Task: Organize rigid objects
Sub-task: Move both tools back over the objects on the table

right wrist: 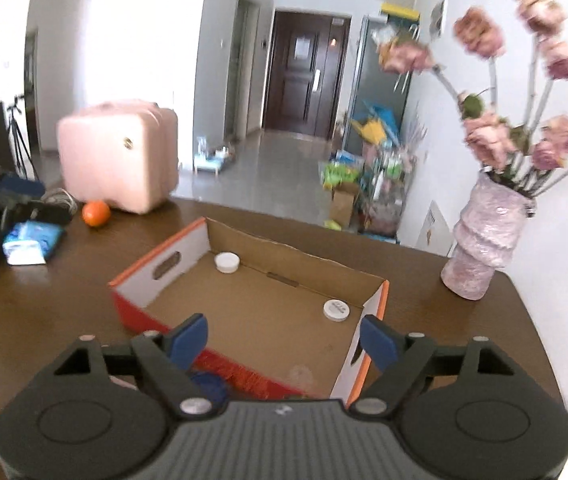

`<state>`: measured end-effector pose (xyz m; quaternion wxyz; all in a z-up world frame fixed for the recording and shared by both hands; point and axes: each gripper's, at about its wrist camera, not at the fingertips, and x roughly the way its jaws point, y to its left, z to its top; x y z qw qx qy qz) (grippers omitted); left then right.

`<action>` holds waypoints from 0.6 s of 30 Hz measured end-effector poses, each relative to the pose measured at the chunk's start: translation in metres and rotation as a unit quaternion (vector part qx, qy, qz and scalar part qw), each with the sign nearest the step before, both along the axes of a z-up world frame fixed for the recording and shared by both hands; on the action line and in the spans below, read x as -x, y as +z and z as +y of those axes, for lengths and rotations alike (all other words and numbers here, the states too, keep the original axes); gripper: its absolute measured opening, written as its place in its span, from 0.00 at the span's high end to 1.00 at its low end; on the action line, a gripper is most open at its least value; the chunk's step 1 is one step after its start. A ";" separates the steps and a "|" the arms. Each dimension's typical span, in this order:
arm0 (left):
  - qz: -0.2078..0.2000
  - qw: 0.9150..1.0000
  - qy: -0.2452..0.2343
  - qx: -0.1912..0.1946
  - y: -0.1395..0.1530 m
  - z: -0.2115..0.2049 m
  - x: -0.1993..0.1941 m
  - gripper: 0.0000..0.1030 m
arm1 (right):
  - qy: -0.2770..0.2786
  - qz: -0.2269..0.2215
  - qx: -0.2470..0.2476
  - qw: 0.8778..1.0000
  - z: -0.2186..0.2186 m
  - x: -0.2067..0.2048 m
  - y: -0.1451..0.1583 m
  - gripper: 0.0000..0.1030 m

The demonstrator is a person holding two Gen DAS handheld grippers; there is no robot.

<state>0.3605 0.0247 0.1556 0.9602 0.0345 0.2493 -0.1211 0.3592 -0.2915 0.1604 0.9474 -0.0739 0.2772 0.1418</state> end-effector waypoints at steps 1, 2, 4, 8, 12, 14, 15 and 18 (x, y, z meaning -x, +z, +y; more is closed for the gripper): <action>-0.021 1.000 0.001 -0.001 -0.004 0.000 0.023 0.00 | -0.005 -0.013 -0.006 1.000 -0.002 0.018 0.000 0.16; -0.042 0.999 0.000 -0.005 -0.009 -0.001 0.045 0.00 | -0.008 -0.023 -0.011 1.000 -0.005 0.031 -0.003 0.16; -0.076 0.997 0.003 -0.008 -0.021 -0.001 0.082 0.00 | -0.022 -0.049 -0.030 0.998 -0.009 0.066 -0.008 0.12; -0.097 0.995 0.027 0.019 -0.039 0.001 0.145 0.00 | -0.033 -0.089 -0.058 0.994 -0.012 0.132 -0.029 0.11; -0.135 0.990 0.042 0.029 -0.054 0.003 0.198 0.00 | -0.044 -0.119 -0.098 0.987 -0.015 0.193 -0.056 0.05; -0.151 0.986 0.058 0.040 -0.062 0.008 0.224 0.00 | -0.059 -0.118 -0.116 0.984 -0.015 0.216 -0.072 0.05; -0.157 0.984 0.071 0.049 -0.067 0.010 0.237 0.00 | -0.066 -0.116 -0.122 0.984 -0.014 0.226 -0.080 0.05; -0.155 0.983 0.085 0.058 -0.081 0.014 0.260 0.00 | -0.069 -0.107 -0.114 0.985 -0.007 0.251 -0.101 0.04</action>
